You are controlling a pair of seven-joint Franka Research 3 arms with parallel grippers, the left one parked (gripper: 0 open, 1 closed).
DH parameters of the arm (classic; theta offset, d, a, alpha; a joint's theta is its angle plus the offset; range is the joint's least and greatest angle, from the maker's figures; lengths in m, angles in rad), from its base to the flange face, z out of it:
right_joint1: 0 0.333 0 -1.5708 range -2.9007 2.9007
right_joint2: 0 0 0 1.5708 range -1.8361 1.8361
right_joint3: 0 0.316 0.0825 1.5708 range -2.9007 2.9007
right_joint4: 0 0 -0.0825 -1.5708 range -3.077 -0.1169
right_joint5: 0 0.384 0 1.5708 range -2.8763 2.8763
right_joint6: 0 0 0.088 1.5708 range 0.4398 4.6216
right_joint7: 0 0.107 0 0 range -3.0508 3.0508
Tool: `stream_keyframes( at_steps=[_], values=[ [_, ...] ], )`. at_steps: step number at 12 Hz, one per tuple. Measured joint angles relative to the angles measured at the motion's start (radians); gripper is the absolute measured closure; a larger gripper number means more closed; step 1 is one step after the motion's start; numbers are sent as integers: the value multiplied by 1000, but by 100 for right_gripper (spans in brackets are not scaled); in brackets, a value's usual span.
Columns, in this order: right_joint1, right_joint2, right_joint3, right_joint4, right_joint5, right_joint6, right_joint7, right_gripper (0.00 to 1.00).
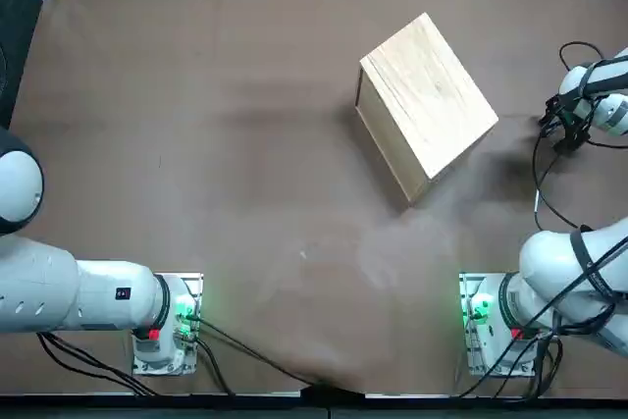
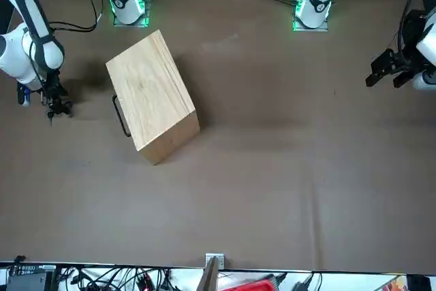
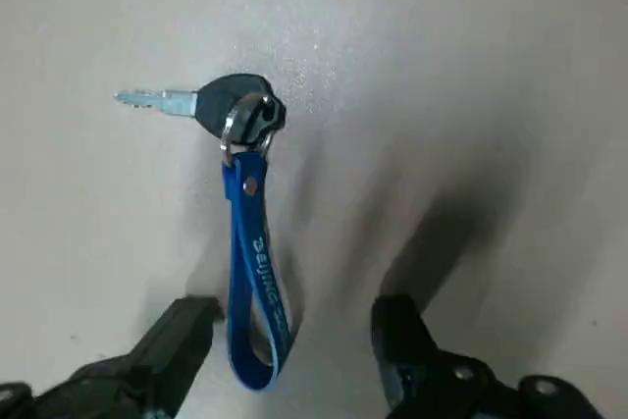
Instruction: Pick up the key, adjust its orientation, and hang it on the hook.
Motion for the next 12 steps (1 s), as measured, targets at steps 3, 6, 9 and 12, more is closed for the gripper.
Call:
stream_keyframes(
  at_steps=[3, 6, 9, 12],
  values=[
    [0, 0, 0, -1, 0, 1, 9, 1],
    [0, 0, 0, -2, 0, 1, 16, 4],
    [-1, -7, 1, -1, 0, 2, 19, 41],
    [-1, -14, 3, -1, 0, 3, 20, 61]
  ],
)
